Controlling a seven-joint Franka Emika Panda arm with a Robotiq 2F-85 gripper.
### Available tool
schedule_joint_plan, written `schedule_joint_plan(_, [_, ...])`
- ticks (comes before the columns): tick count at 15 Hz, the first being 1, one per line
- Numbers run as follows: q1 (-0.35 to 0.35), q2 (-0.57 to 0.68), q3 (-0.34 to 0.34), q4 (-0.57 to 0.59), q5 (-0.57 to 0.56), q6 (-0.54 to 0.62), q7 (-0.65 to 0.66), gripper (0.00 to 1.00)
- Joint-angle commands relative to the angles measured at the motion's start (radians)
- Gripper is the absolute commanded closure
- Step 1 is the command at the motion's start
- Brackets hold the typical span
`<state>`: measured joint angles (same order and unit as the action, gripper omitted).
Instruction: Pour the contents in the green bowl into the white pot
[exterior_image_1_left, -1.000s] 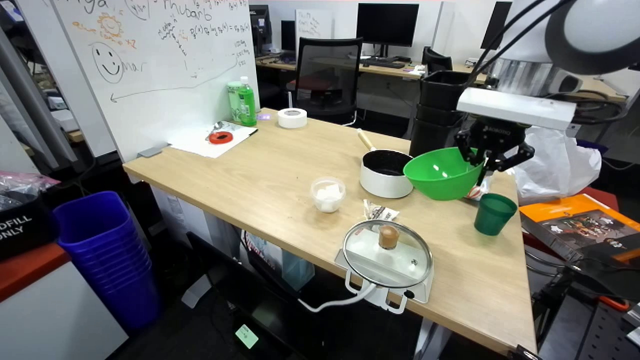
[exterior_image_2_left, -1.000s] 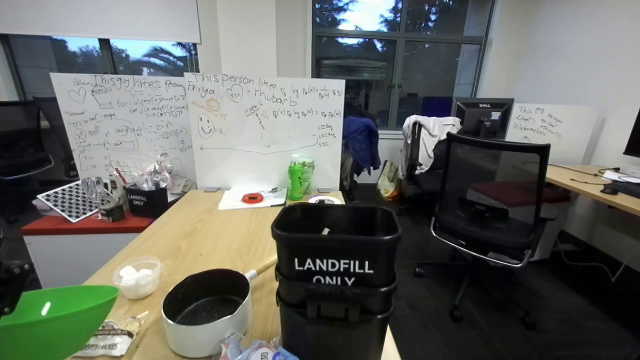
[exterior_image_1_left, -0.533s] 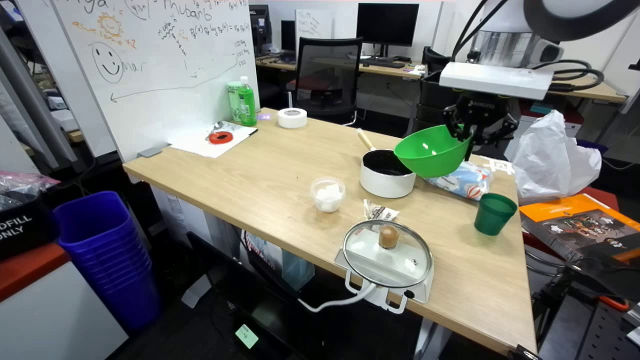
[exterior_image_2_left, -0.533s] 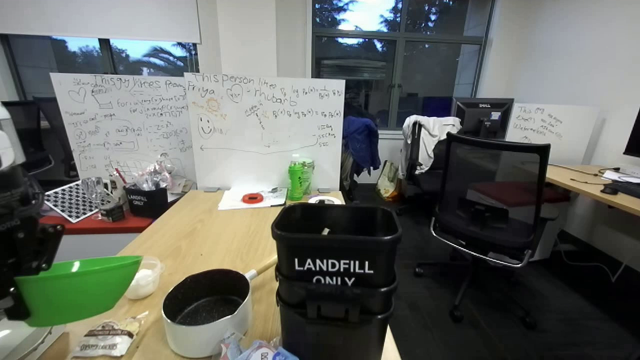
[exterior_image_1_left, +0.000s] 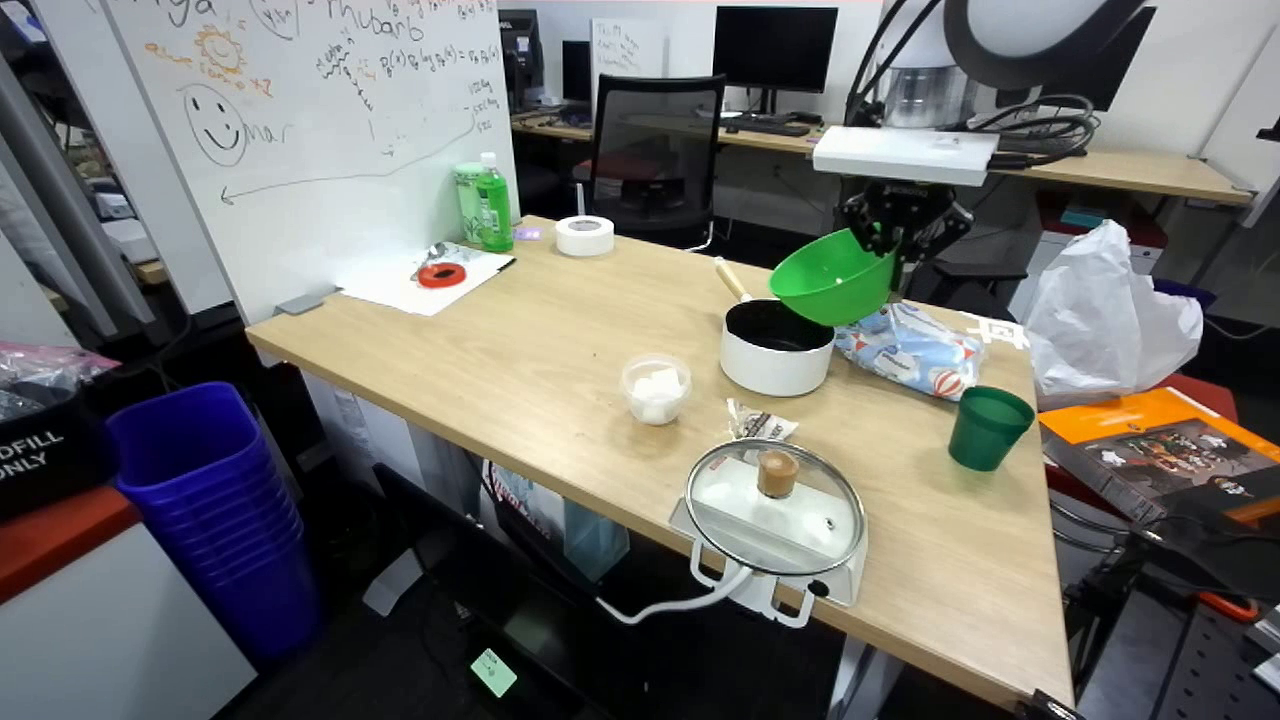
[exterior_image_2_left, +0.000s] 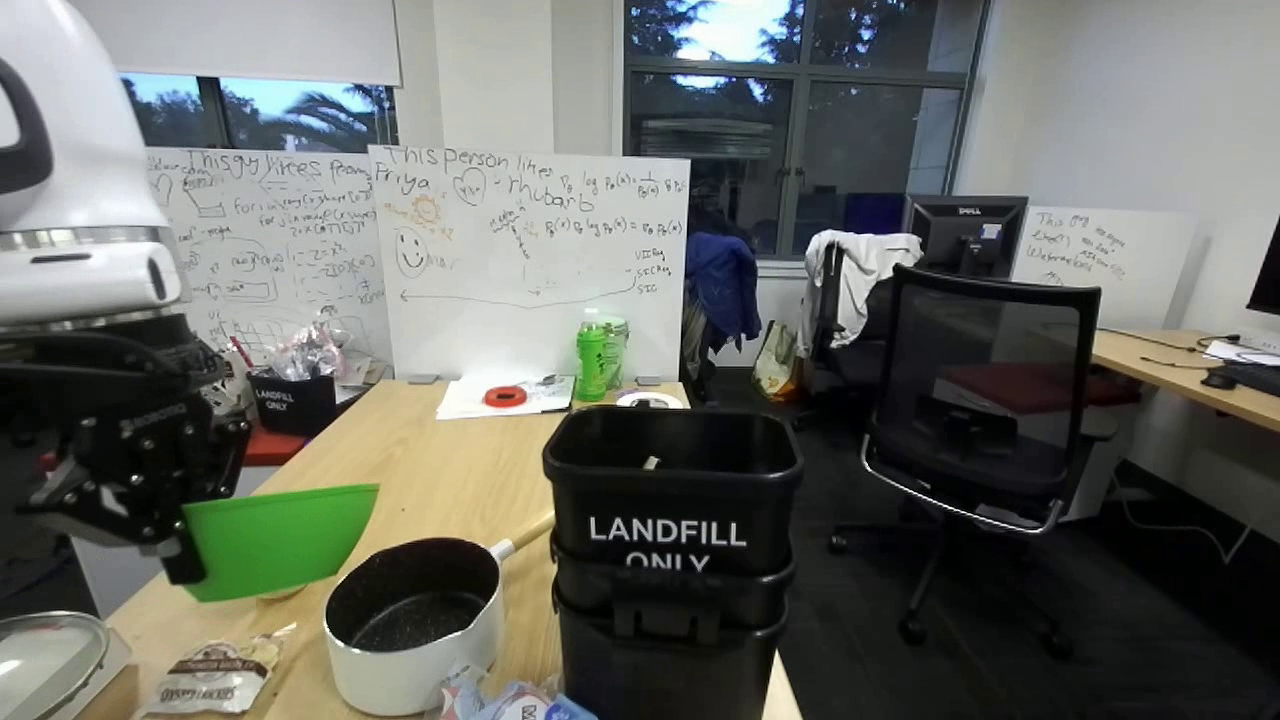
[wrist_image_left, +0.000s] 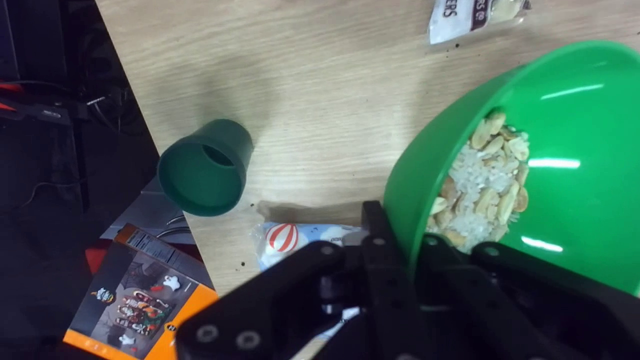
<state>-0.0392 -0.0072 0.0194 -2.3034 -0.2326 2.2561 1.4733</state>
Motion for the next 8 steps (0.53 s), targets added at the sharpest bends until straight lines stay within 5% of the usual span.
schedule_joint_plan(1, [0.013, 0.082, -0.015, 0.126, -0.068, -0.118, 0.055, 0.99])
schedule_joint_plan(8, [0.04, 0.222, -0.068, 0.264, -0.169, -0.144, 0.174, 0.99])
